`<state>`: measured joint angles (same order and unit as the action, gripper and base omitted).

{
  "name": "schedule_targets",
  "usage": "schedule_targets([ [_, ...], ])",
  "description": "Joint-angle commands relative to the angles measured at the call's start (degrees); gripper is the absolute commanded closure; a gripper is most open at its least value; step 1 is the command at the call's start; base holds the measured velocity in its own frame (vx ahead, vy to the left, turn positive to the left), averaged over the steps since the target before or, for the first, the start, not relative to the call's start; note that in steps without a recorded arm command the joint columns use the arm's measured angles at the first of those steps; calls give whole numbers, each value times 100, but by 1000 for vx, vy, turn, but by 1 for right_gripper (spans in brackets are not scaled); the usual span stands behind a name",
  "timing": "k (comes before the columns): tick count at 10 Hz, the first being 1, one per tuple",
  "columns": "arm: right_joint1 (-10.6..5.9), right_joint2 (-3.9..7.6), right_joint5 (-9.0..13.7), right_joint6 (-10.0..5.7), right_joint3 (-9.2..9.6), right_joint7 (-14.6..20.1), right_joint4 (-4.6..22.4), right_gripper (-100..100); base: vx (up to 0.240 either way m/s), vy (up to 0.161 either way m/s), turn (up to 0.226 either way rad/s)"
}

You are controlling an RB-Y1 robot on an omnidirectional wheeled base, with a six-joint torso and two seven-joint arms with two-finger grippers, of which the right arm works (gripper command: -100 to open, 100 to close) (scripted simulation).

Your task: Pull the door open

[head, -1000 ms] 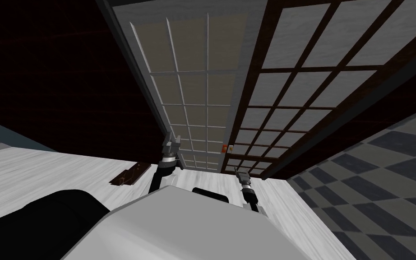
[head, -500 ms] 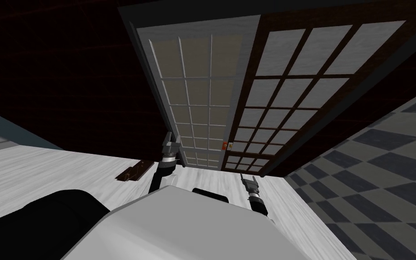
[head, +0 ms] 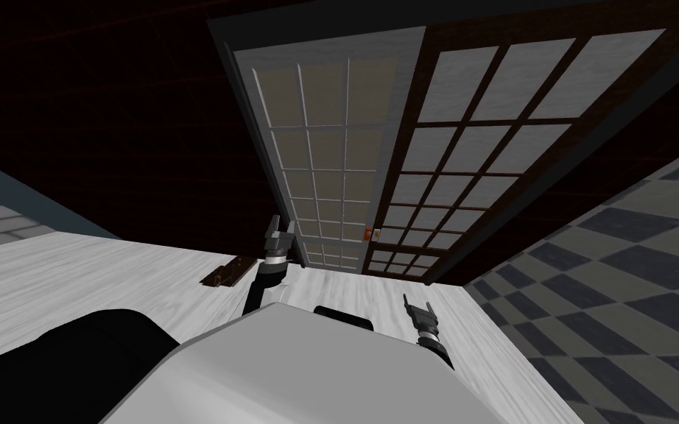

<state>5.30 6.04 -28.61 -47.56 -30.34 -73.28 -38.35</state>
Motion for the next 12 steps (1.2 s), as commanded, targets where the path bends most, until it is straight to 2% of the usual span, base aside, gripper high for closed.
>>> schedule_targets([
  [1, -35, 80, 64, -44, -107, -82, 222, -100, -90, 3, 22],
  [4, 49, 131, 253, -22, -426, -306, 468, -100, -84, -14, 75],
  [5, 54, 133, 275, -20, -461, -332, 496, -100, -64, -23, 51],
  [6, 29, 113, 363, -16, -597, -447, 606, -100, -26, -32, 139],
  [8, -207, -38, 505, -28, -780, -663, 767, -100, 74, -96, 255],
  [9, -295, -90, 525, -36, -795, -702, 785, -100, 152, -121, 176],
  [10, -295, -90, 525, -36, -795, -702, 785, -100, 109, -46, 21],
  [12, -508, -213, 554, -55, -801, -772, 804, -100, 128, -37, 106],
])
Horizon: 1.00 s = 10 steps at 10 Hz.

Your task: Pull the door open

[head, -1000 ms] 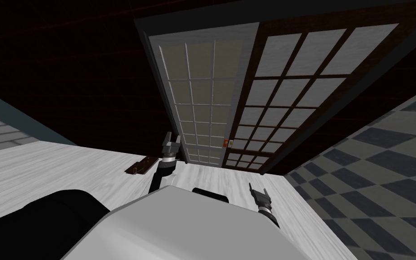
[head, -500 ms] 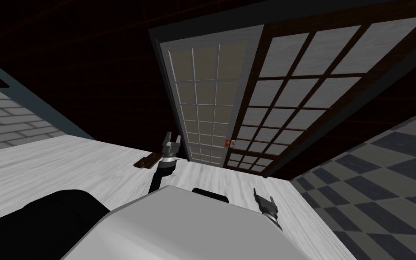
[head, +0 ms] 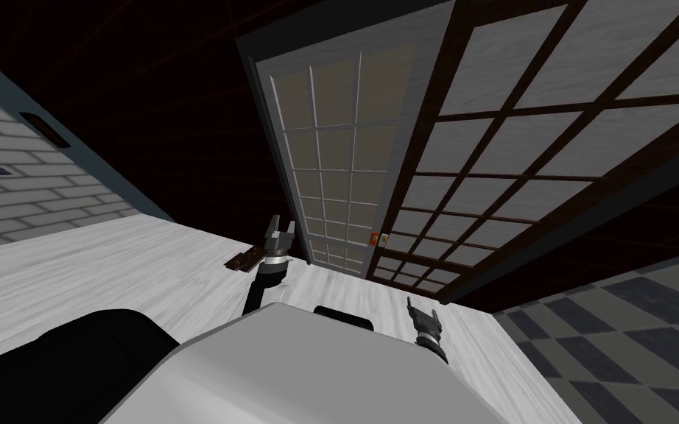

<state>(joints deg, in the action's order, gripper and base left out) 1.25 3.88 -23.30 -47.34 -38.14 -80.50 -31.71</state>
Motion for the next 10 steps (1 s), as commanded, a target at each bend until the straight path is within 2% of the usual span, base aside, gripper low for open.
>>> schedule_targets([
  [1, -175, -36, 25, -83, -10, -64, 135, -100, 149, -58, 113],
  [3, -390, -153, 31, -104, 21, -105, 124, -100, 157, -72, 104],
  [6, -390, -153, 31, -104, 21, -105, 124, -100, 59, -26, 11],
  [7, -606, -263, 24, -126, 73, -130, 96, -100, 100, -31, 104],
  [8, -606, -263, 24, -126, 73, -130, 24, -100, 134, -58, 133],
  [9, -606, -263, 24, -126, 73, -130, 96, -100, 75, -38, 17],
  [10, -743, -332, 18, -140, 109, -144, 76, -100, 116, -42, 52],
])
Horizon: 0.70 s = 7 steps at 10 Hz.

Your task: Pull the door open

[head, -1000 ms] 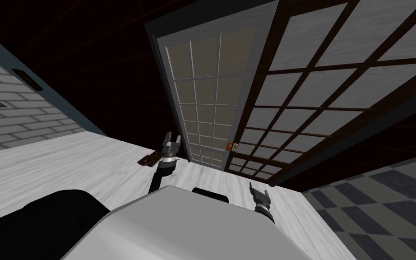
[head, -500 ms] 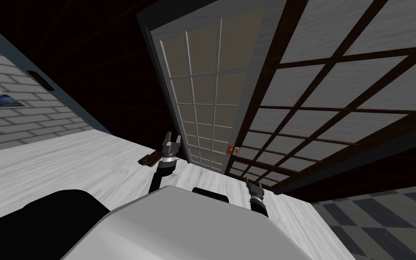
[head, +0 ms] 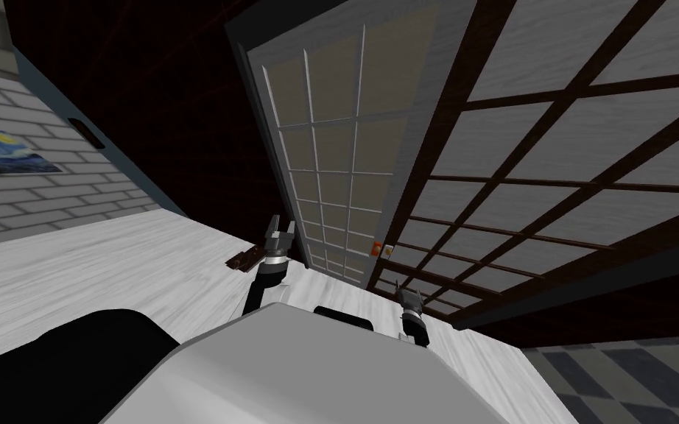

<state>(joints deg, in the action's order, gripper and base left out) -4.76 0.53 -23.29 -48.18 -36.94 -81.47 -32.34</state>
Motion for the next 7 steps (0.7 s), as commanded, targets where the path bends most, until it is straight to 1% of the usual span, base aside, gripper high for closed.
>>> schedule_targets([
  [1, -187, -20, 15, -61, 2, -51, 133, -100, 129, -47, 89],
  [2, -328, -88, 5, -76, 43, -62, 109, -100, 175, -63, 134],
  [3, -425, -132, -4, -87, 77, -65, 89, -100, 210, -77, 128],
  [4, -474, -154, -9, -92, 93, -67, 78, -100, 165, -45, 55],
  [6, -669, -242, -27, -113, 160, -74, 38, -100, 167, -40, 86],
  [7, -670, -199, -9, -108, 121, -106, 112, -100, 90, -26, 31],
])
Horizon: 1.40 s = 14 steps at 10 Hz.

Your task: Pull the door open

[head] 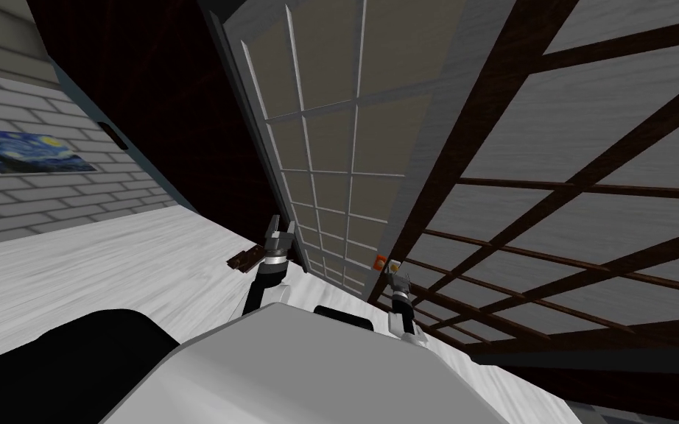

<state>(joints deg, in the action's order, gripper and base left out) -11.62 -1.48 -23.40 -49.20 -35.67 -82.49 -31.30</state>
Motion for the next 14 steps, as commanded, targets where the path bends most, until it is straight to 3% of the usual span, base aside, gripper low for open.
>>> schedule_targets([
  [1, 16, 3, 2, -6, -6, -3, 8, 100, -12, 9, 1],
  [6, 16, 3, 2, -6, -6, -3, 8, 100, -16, 11, 2],
  [7, 161, 22, -18, 21, -15, 124, 99, 100, -112, 40, -32],
  [10, 201, 39, -18, 24, -26, 162, 117, 100, -129, 43, -38],
  [11, 363, 108, -19, 35, -68, 314, 189, 100, -137, 36, -54],
  [12, 363, 108, -19, 35, -68, 314, -67, 100, -156, 42, -57],
  [14, 363, 108, -19, 35, -68, 314, 189, 100, -51, 16, -22],
])
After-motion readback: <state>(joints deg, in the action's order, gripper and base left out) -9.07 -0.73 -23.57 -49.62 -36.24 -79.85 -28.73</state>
